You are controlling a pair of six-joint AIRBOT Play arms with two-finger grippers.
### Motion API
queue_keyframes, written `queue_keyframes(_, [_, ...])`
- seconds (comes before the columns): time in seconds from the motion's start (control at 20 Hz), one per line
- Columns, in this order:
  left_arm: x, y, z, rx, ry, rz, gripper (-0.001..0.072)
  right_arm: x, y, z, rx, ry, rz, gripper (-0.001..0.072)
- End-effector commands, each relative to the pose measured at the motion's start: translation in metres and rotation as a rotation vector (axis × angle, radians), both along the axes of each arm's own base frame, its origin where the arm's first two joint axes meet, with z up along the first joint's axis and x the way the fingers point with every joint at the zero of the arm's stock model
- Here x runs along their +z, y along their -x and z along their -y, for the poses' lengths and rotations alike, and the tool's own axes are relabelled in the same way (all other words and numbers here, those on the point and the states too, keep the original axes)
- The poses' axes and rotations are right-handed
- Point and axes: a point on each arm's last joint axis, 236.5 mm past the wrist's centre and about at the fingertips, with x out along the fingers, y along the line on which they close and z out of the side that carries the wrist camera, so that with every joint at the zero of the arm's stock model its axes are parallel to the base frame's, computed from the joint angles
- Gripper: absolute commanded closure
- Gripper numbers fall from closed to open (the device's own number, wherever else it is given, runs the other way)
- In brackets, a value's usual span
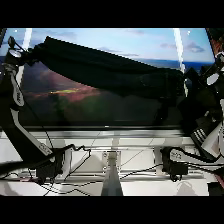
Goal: Fold the clothes and pants, and hang the long-sleeved shirts on hangers.
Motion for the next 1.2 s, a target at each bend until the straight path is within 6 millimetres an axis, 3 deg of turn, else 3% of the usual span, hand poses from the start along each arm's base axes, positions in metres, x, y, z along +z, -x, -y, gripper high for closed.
queue_keyframes(0.0, [0.039, 0.037, -0.021, -0.159, -0.322, -0.122, 0.0679, -0.005, 0.007, -0.014, 0.079, 0.007, -0.050, 0.0331])
queue_keyframes(0.1, [0.085, 0.070, -0.043, -0.182, -0.493, -0.203, 0.0679, -0.002, 0.006, -0.033, 0.196, 0.052, -0.070, 0.0401])
queue_keyframes(0.15, [0.113, 0.081, -0.046, -0.179, -0.531, -0.201, 0.0678, 0.004, 0.002, -0.044, 0.238, 0.064, -0.063, 0.0440])
queue_keyframes(0.25, [0.169, 0.104, -0.038, -0.212, -0.584, -0.170, 0.0678, 0.023, -0.016, -0.080, 0.301, 0.046, -0.006, 0.0587])
queue_keyframes(0.3, [0.192, 0.115, -0.032, -0.219, -0.596, -0.158, 0.0678, 0.036, -0.028, -0.105, 0.350, 0.040, 0.038, 0.0676])
queue_keyframes(0.45, [0.252, 0.146, -0.011, -0.215, -0.591, -0.088, 0.0679, 0.074, -0.055, -0.199, 0.520, 0.031, 0.162, 0.0679])
queue_keyframes(0.55, [0.280, 0.162, 0.001, -0.182, -0.556, -0.032, 0.0679, 0.090, -0.063, -0.269, 0.621, -0.016, 0.208, 0.0680])
queue_keyframes(0.7, [0.277, 0.198, 0.013, -0.184, -0.534, -0.064, 0.0678, 0.101, -0.063, -0.381, 0.737, -0.188, 0.240, 0.0680])
queue_keyframes(0.8, [0.268, 0.219, 0.027, -0.201, -0.499, -0.074, 0.0678, 0.101, -0.049, -0.463, 0.831, -0.315, 0.227, 0.0680])
queue_keyframes(1.0, [0.269, 0.242, 0.072, -0.242, -0.359, 0.018, 0.0678, 0.087, 0.017, -0.622, 1.038, -0.522, 0.162, 0.0680])
queue_keyframes(1.15, [0.277, 0.249, 0.107, -0.279, -0.233, 0.114, 0.0678, 0.082, 0.085, -0.715, 1.177, -0.632, 0.125, 0.0681])
